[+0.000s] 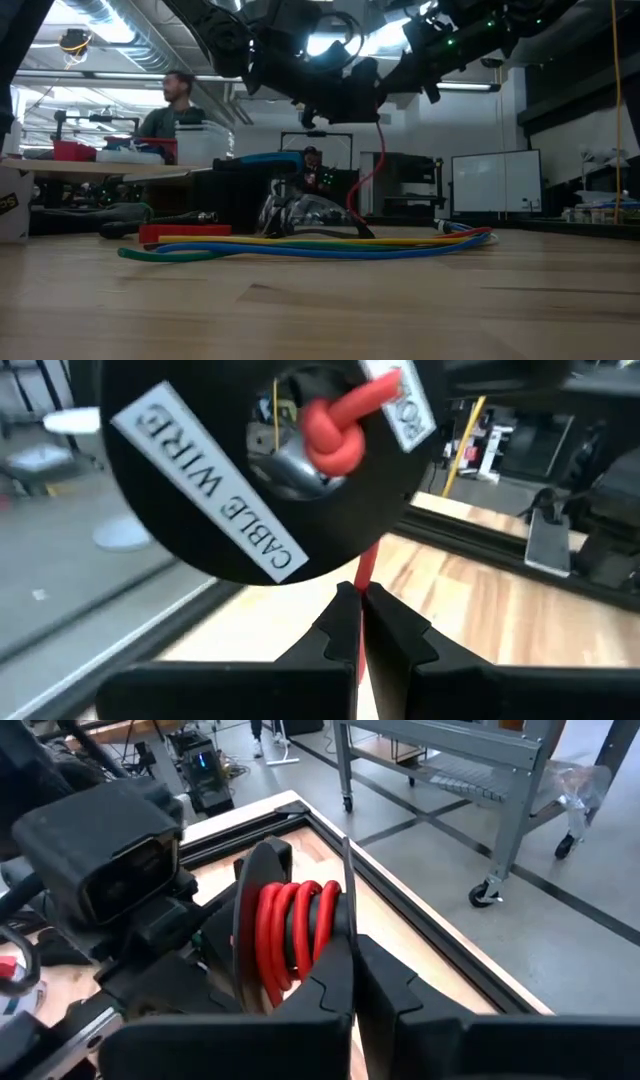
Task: Coil cords
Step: Coil the red wire on the spool
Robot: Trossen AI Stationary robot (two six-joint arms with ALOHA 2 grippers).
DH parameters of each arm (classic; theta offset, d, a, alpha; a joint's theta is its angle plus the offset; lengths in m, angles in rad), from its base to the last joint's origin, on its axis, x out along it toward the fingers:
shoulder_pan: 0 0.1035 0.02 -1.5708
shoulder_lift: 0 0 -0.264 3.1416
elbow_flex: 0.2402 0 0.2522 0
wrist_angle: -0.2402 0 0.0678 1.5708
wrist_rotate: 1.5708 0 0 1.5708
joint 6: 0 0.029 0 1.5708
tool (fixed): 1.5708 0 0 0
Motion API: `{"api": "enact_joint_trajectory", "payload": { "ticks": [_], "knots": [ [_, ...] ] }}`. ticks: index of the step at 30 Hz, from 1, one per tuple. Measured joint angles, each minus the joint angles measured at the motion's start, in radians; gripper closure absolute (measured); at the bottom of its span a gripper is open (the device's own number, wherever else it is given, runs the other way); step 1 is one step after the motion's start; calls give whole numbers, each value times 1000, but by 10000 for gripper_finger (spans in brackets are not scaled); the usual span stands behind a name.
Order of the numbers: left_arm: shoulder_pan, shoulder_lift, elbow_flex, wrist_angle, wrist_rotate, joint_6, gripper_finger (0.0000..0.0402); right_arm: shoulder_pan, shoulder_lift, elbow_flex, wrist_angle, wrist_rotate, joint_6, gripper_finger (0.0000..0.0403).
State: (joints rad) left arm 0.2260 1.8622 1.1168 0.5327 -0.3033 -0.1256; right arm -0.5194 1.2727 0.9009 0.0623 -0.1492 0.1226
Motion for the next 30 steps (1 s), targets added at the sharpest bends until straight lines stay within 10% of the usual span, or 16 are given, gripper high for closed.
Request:
{"api": "enact_joint_trajectory", "payload": {
  "ticks": [30],
  "knots": [
    [-72,4,-4,52,15,11,271,0,-95,2,20,48,-60,402]
  ]
}}
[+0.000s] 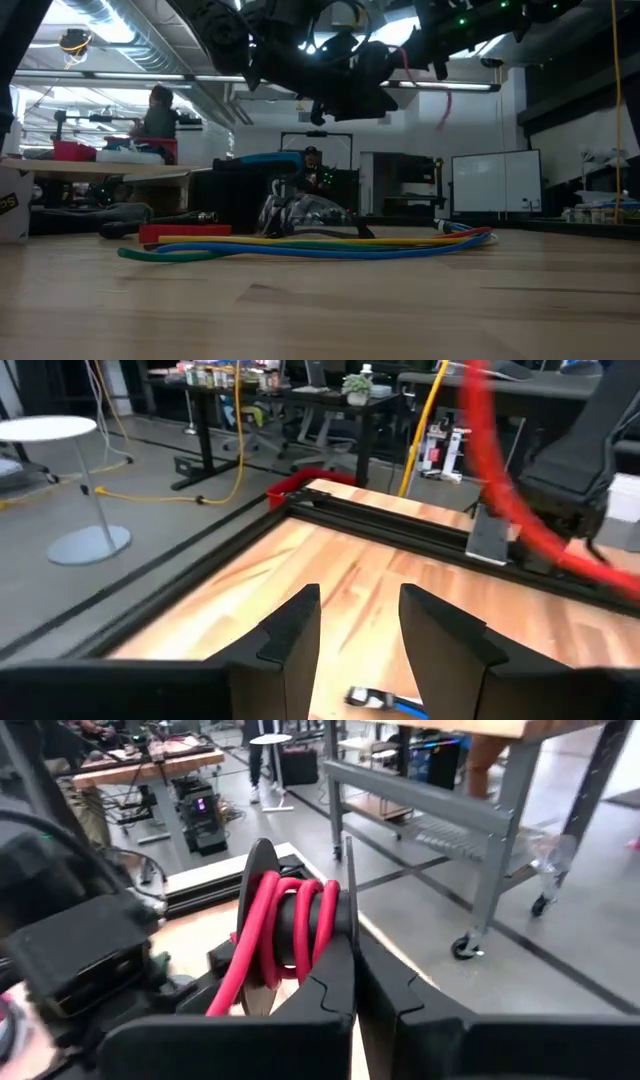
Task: Coil cords
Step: Coil the red wire on the spool
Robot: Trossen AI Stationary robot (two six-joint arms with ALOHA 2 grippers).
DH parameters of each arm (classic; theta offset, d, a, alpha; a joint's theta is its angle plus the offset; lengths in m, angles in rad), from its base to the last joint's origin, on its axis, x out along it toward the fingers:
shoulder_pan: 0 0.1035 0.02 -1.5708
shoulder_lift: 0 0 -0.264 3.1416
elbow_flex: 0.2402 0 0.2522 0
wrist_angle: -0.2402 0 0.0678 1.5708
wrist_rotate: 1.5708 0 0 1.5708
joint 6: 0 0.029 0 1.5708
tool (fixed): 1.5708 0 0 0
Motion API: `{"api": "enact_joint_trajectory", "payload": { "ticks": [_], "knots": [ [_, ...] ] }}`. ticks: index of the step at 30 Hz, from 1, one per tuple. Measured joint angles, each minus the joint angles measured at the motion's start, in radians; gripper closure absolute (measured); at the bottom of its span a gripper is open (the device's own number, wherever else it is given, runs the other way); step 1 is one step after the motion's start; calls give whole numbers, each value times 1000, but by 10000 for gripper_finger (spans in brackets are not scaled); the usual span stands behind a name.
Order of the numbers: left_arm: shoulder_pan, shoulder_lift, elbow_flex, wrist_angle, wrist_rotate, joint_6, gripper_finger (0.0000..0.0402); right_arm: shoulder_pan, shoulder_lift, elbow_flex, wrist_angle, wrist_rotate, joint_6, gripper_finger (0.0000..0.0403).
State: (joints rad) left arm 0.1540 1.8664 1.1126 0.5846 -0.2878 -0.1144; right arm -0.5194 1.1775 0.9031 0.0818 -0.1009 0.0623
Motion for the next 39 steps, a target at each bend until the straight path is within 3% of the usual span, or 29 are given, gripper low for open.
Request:
{"api": "enact_joint_trajectory", "payload": {
  "ticks": [14,20,26,39],
  "knots": [
    [-59,0,0,5,3,-162,271,2,-18,0,72,36,-48,402],
    [-58,-1,1,72,2,-177,271,2,-18,0,161,-22,-45,402],
    [-61,-2,2,119,102,-212,271,2,-18,0,163,-13,-66,402],
    [-62,-2,2,183,105,-221,271,2,-18,-1,233,-36,-71,402]
  ]
}}
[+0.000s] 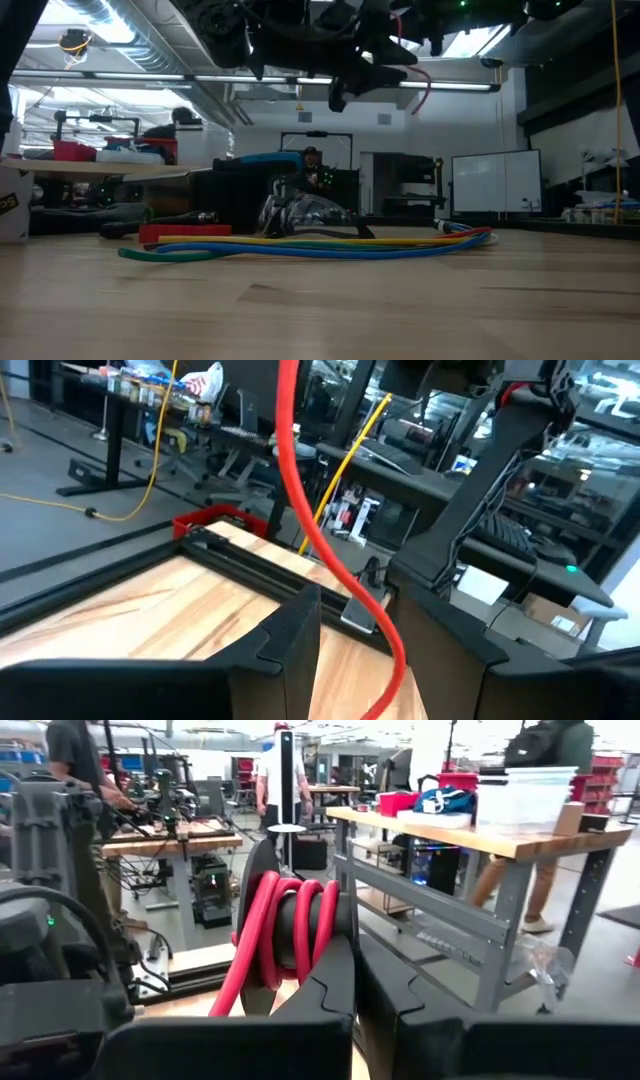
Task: Coil cords
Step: Coil the red wire on the spool
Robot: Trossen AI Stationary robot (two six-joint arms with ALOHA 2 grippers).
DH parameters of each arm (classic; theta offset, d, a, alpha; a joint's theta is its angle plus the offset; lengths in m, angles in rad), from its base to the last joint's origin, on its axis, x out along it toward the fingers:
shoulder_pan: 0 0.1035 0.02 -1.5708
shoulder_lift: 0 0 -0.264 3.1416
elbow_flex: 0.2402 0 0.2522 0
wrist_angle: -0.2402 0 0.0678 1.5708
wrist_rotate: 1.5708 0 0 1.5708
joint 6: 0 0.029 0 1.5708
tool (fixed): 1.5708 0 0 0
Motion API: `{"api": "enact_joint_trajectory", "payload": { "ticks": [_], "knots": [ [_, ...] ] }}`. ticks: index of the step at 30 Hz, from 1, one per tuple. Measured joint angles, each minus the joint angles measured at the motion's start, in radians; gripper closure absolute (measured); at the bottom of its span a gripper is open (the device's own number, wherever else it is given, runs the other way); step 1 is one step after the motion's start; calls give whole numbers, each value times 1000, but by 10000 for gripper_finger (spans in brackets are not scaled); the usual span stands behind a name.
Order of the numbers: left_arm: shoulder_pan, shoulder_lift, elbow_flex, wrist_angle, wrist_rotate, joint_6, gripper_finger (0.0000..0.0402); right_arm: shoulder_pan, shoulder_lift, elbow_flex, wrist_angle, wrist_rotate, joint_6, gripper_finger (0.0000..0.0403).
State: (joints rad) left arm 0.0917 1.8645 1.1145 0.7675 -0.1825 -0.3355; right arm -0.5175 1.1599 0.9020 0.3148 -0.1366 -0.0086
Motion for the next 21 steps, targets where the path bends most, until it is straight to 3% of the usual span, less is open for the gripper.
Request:
{"api": "enact_joint_trajectory", "payload": {
  "ticks": [21],
  "knots": [
    [0,0,0,38,0,-3,271,56,4,0,110,-4,-27,402]
  ]
}}
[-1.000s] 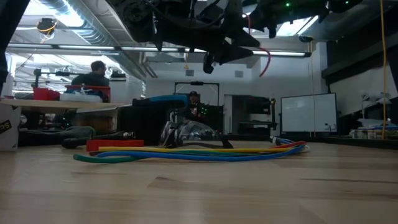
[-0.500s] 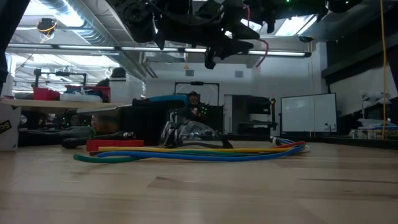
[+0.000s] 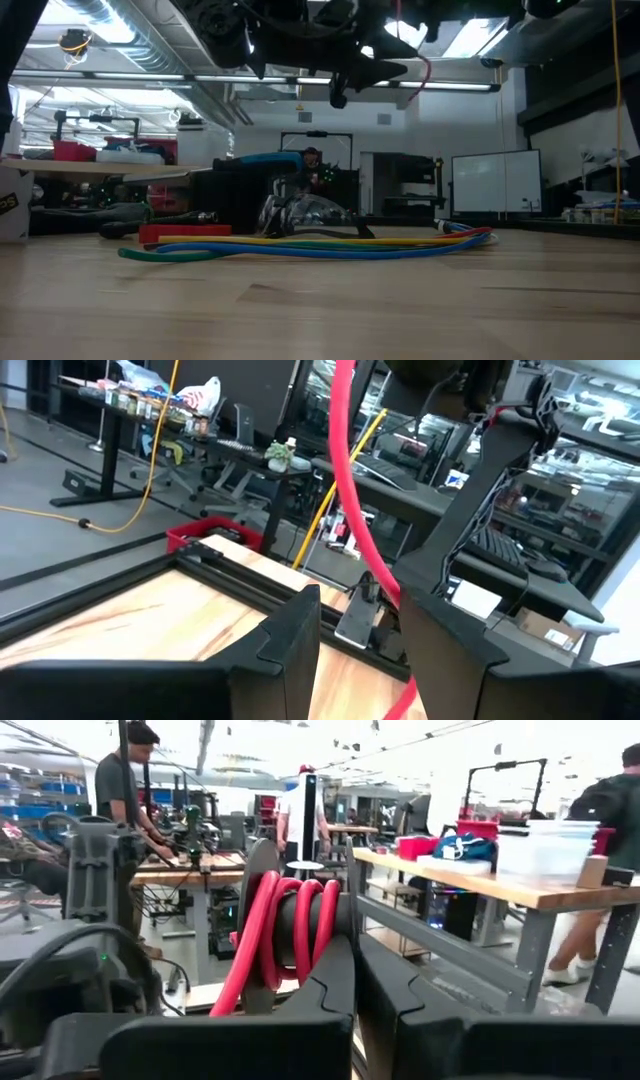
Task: Coil cords
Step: Coil the red wire on the spool
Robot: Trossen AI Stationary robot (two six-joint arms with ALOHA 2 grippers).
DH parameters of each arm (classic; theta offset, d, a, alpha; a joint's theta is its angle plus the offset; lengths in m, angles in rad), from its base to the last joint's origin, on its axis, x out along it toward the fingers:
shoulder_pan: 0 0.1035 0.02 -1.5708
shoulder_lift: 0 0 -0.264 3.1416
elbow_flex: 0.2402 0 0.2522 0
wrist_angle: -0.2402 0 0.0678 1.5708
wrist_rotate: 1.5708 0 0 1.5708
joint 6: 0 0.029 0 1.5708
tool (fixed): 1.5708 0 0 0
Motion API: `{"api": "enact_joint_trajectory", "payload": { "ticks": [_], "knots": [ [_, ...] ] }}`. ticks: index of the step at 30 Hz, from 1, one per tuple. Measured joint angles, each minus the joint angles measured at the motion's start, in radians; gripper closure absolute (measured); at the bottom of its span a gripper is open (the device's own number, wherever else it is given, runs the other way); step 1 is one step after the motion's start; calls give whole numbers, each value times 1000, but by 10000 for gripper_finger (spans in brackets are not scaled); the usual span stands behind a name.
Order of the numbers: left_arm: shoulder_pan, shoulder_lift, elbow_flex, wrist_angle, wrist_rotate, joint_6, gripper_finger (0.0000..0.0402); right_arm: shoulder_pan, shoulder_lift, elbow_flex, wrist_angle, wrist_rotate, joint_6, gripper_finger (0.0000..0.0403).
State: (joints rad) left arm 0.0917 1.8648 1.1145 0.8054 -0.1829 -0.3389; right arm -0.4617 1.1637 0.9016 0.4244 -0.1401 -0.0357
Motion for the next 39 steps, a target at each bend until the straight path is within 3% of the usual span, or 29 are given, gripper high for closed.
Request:
{"api": "enact_joint_trajectory", "payload": {
  "ticks": [26,39],
  "knots": [
    [-21,0,0,-3,0,9,275,17,58,0,55,44,-8,402],
    [-19,0,0,-10,0,37,392,17,58,0,55,43,-7,402]
  ]
}}
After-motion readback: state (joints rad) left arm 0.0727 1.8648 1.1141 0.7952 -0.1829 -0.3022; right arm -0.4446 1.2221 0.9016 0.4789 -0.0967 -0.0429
